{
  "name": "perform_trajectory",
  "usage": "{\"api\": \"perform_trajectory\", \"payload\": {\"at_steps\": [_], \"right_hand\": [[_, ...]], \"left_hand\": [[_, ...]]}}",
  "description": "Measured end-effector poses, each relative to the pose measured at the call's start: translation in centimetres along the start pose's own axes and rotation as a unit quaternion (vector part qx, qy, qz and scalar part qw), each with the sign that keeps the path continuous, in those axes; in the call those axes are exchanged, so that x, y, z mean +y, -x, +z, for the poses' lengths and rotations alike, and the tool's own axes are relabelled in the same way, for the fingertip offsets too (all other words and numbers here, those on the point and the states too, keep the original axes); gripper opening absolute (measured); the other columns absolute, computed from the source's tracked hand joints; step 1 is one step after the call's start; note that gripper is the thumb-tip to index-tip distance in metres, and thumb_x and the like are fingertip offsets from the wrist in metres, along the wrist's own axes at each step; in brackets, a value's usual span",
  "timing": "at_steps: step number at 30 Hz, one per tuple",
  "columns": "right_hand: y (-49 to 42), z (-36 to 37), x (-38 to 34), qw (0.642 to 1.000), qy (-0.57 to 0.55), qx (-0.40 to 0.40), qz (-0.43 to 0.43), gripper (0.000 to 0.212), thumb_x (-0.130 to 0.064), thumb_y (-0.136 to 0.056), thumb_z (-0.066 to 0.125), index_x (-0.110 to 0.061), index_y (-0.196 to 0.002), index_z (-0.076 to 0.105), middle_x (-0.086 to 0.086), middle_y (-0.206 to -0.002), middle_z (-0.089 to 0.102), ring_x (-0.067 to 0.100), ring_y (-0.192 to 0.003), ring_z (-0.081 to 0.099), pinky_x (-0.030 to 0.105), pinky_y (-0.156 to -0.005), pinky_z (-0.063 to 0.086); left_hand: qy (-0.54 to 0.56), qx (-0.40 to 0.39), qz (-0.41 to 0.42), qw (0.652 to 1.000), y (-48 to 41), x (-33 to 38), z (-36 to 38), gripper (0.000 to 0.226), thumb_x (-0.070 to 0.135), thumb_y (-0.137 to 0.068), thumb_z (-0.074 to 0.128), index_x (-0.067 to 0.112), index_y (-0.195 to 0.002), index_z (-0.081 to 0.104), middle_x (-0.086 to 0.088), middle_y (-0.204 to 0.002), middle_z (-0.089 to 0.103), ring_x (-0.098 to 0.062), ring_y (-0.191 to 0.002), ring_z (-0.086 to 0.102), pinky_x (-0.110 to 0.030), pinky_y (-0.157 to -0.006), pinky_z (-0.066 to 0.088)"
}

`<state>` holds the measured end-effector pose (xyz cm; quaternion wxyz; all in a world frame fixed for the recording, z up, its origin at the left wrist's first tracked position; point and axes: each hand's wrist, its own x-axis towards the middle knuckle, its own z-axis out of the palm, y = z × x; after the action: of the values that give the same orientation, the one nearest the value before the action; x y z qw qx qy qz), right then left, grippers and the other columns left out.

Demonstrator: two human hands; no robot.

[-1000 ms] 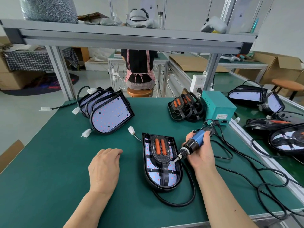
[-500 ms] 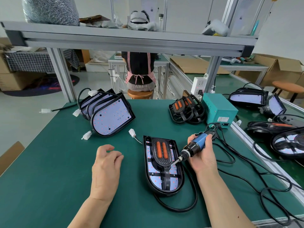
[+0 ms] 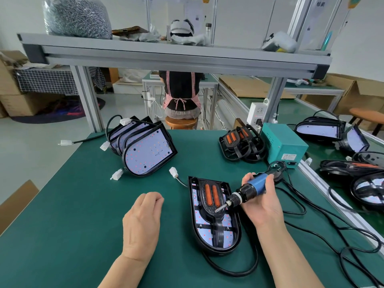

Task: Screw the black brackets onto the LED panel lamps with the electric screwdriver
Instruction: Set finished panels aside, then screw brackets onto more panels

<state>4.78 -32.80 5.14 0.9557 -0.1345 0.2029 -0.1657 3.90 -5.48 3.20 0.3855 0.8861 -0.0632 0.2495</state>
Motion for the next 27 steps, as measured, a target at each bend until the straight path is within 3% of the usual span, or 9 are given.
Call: {"api": "perform_trajectory", "payload": {"at_steps": [2,6,11,15,17,21,25,27], "right_hand": [[0.5,0.5,0.3,1.000,-0.009,-0.003,0.008,0.037,-0.044,-0.093,0.066,-0.016,-0.115,0.058,0.004,-0.090,0.067,0.015,-0.080,0.066,0.031,-0.084,0.058],[1.6,2.2,0.8,1.000,-0.007,-0.020,0.017,0.033,-0.040,-0.094,0.066,-0.017,-0.116,0.057,0.002,-0.090,0.066,0.014,-0.080,0.063,0.034,-0.111,0.043],[3.1,4.6,0.9,0.998,0.005,-0.070,0.010,0.018,-0.022,-0.089,0.072,-0.016,-0.101,0.060,0.001,-0.080,0.067,0.014,-0.074,0.065,0.031,-0.092,0.051],[4.0,5.9,1.3,0.997,0.013,-0.074,0.008,0.018,-0.019,-0.088,0.073,-0.019,-0.101,0.061,0.002,-0.078,0.066,0.013,-0.066,0.067,0.034,-0.098,0.048],[4.3,6.3,1.6,0.997,0.023,-0.071,0.015,0.019,-0.019,-0.088,0.074,-0.021,-0.102,0.061,0.001,-0.077,0.065,0.012,-0.064,0.067,0.034,-0.087,0.052],[4.4,6.6,2.5,0.998,0.033,-0.056,0.020,0.026,-0.014,-0.085,0.076,-0.022,-0.104,0.060,-0.002,-0.081,0.061,0.010,-0.062,0.063,0.028,-0.061,0.054],[4.1,7.1,3.0,0.998,0.042,-0.036,0.002,0.024,-0.008,-0.086,0.073,-0.020,-0.104,0.061,-0.002,-0.080,0.060,0.010,-0.063,0.061,0.026,-0.055,0.054],[3.9,7.3,3.0,0.999,0.038,-0.030,-0.002,0.021,-0.009,-0.088,0.072,-0.021,-0.103,0.063,-0.003,-0.079,0.061,0.010,-0.063,0.063,0.029,-0.062,0.054]], "left_hand": [[-0.001,0.004,0.024,1.000,0.0,-0.1,0.0,0.006,0.003,-0.089,0.072,0.009,-0.089,0.071,0.003,-0.080,0.062,-0.025,-0.066,0.060,-0.041,-0.062,0.053],[0.015,0.000,0.058,0.998,0.0,-0.4,0.1,0.017,-0.005,-0.085,0.072,0.008,-0.095,0.074,0.004,-0.088,0.064,-0.021,-0.071,0.063,-0.037,-0.066,0.055],[0.018,0.012,0.093,0.995,-0.1,-0.1,0.0,0.021,-0.012,-0.080,0.073,0.007,-0.091,0.074,0.003,-0.089,0.066,-0.019,-0.070,0.062,-0.032,-0.064,0.054],[0.020,0.011,0.095,0.995,0.0,0.1,-0.1,0.024,-0.014,-0.078,0.074,0.007,-0.089,0.075,0.003,-0.088,0.066,-0.018,-0.069,0.063,-0.035,-0.062,0.055],[0.026,0.011,0.089,0.996,0.0,0.3,-0.1,0.023,-0.013,-0.079,0.074,0.008,-0.088,0.075,0.004,-0.088,0.066,-0.018,-0.070,0.063,-0.032,-0.064,0.054],[0.080,-0.004,0.050,0.995,0.2,1.2,0.3,0.021,-0.007,-0.085,0.071,0.013,-0.089,0.073,0.013,-0.085,0.065,-0.010,-0.073,0.067,-0.020,-0.069,0.048],[0.210,-0.034,-0.092,0.973,0.2,2.6,0.7,0.030,0.004,-0.091,0.068,0.032,-0.082,0.072,0.006,-0.076,0.073,0.000,-0.064,0.066,-0.008,-0.059,0.045],[0.274,-0.070,-0.156,0.946,-0.1,3.1,0.7,0.029,0.008,-0.092,0.068,0.034,-0.080,0.072,0.004,-0.072,0.075,-0.003,-0.057,0.060,-0.009,-0.053,0.044]]}}
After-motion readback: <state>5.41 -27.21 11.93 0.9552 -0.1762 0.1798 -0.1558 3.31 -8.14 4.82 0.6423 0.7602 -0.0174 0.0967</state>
